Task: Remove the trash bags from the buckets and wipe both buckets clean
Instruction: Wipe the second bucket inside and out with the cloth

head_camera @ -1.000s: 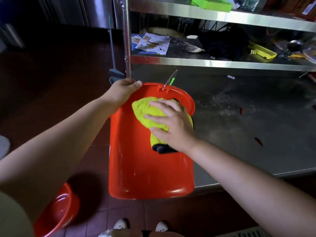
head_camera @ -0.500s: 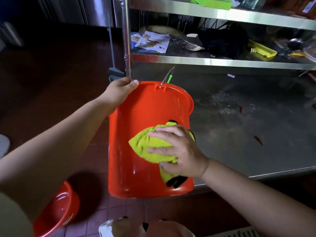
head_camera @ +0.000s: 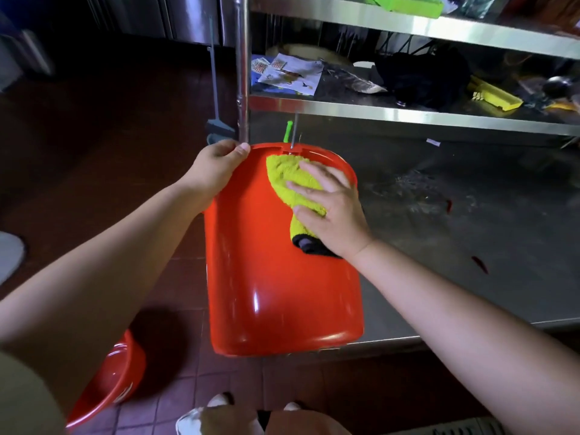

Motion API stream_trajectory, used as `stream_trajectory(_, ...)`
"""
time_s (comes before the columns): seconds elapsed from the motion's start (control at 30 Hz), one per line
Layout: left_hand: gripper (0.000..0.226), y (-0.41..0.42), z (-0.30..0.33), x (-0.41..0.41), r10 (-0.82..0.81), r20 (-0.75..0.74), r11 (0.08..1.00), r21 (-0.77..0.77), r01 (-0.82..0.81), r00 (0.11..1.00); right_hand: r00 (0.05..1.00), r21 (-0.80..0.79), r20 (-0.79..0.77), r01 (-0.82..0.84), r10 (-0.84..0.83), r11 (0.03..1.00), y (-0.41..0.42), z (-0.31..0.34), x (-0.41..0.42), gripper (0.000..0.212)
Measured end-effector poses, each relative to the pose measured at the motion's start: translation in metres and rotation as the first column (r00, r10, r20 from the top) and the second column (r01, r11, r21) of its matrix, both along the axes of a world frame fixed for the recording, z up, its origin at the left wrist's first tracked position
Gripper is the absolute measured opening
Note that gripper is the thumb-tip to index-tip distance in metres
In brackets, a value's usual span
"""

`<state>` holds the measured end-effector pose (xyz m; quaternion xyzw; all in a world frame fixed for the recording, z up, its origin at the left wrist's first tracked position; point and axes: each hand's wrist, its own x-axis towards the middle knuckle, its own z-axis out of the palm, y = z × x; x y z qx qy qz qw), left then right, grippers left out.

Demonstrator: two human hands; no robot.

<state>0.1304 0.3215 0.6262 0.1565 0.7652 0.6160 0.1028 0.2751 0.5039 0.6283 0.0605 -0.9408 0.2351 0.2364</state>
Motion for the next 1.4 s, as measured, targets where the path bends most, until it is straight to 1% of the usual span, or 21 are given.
stream_trajectory(0.1,0.029,-0.002,-0.003,0.004,0.015,-0.014,1.000,0.021,-0.015,1.000,0.993,0.062,0.026,-0.112,0.111,0.992,-0.008,-0.007,0.042,0.036)
stream_trajectory(0.27,0.024,-0.003,-0.001,0.008,0.007,-0.006,0.999,0.033,-0.007,1.000,0.964,0.103,0.026,-0.265,0.263,0.959,-0.015,-0.027,0.103,0.038)
stream_trajectory(0.37,0.024,-0.002,0.001,0.011,-0.022,-0.006,0.999,0.028,0.022,1.000,0.952,0.096,0.018,-0.305,0.305,0.947,-0.014,-0.031,0.111,0.038)
stream_trajectory(0.47,0.022,-0.004,0.005,0.008,-0.066,0.042,0.997,0.034,0.064,0.997,0.939,0.129,0.003,-0.342,0.345,0.931,-0.007,-0.028,0.094,0.036)
stream_trajectory(0.57,0.021,-0.006,0.006,0.005,-0.106,0.083,0.993,0.059,0.101,0.991,0.956,0.135,-0.016,-0.288,0.293,0.948,-0.001,-0.019,0.060,0.035)
stream_trajectory(0.73,0.021,-0.005,0.009,0.001,-0.171,0.116,0.984,0.073,0.163,0.978,0.996,0.047,0.023,-0.084,0.083,0.995,0.021,0.008,-0.002,0.038)
stream_trajectory(0.8,0.022,-0.007,0.008,0.000,-0.185,0.128,0.981,0.075,0.176,0.974,0.999,0.008,0.035,-0.039,0.039,0.999,0.027,0.014,-0.015,0.038)
stream_trajectory(0.87,0.024,-0.009,0.005,-0.001,-0.188,0.152,0.979,0.109,0.172,0.970,0.999,0.029,0.033,-0.008,0.007,1.000,0.023,0.014,-0.017,0.033)
stream_trajectory(0.93,0.022,-0.008,-0.001,0.001,-0.149,0.170,0.981,0.149,0.124,0.974,0.999,0.076,0.033,0.014,-0.017,0.997,0.012,0.013,-0.010,0.031)
stream_trajectory(1.0,0.010,-0.003,-0.005,0.004,-0.018,0.201,0.985,0.170,-0.017,0.980,0.999,0.131,0.039,-0.007,0.002,0.991,0.001,0.011,0.006,0.032)
stream_trajectory(1.03,0.009,0.000,-0.006,0.005,0.073,0.195,0.981,0.164,-0.106,0.978,0.999,0.154,0.040,-0.039,0.033,0.987,-0.004,0.010,0.017,0.032)
stream_trajectory(1.07,0.020,0.002,-0.005,0.006,0.194,0.126,0.972,0.106,-0.208,0.973,0.996,0.170,0.042,-0.079,0.073,0.982,-0.008,0.008,0.029,0.033)
stream_trajectory(1.1,0.031,0.005,-0.002,0.007,0.288,-0.053,0.958,0.010,-0.288,0.956,0.992,0.180,0.048,-0.121,0.114,0.976,-0.013,0.006,0.042,0.034)
stream_trajectory(1.13,0.038,0.009,0.004,0.009,0.287,-0.308,0.942,-0.083,-0.326,0.907,0.987,0.186,0.055,-0.157,0.149,0.970,-0.017,0.004,0.054,0.034)
stream_trajectory(1.17,0.039,0.015,0.013,0.012,0.186,-0.536,0.943,-0.139,-0.304,0.823,0.982,0.195,0.059,-0.189,0.181,0.963,-0.022,0.001,0.064,0.034)
stream_trajectory(1.2,0.037,0.023,0.022,0.017,0.036,-0.654,0.955,-0.199,-0.218,0.756,0.976,0.208,0.064,-0.217,0.208,0.954,-0.027,-0.002,0.074,0.033)
stream_trajectory(1.23,0.033,0.032,0.031,0.022,-0.109,-0.682,0.953,-0.279,-0.120,0.723,0.970,0.225,0.073,-0.244,0.233,0.943,-0.031,-0.005,0.082,0.033)
stream_trajectory(1.27,0.032,0.041,0.036,0.026,-0.229,-0.669,0.927,-0.372,-0.052,0.707,0.964,0.242,0.083,-0.267,0.254,0.933,-0.034,-0.008,0.090,0.033)
stream_trajectory(1.3,0.031,0.049,0.037,0.029,-0.313,-0.643,0.887,-0.461,-0.027,0.698,0.957,0.254,0.090,-0.289,0.275,0.923,-0.036,-0.011,0.096,0.033)
stream_trajectory(1.37,0.033,0.058,0.034,0.030,-0.378,-0.600,0.811,-0.582,-0.060,0.705,0.941,0.262,0.098,-0.338,0.324,0.904,-0.037,-0.013,0.104,0.034)
stream_trajectory(1.4,0.032,0.059,0.034,0.030,-0.377,-0.593,0.797,-0.599,-0.077,0.711,0.931,0.265,0.096,-0.364,0.351,0.893,-0.037,-0.013,0.105,0.034)
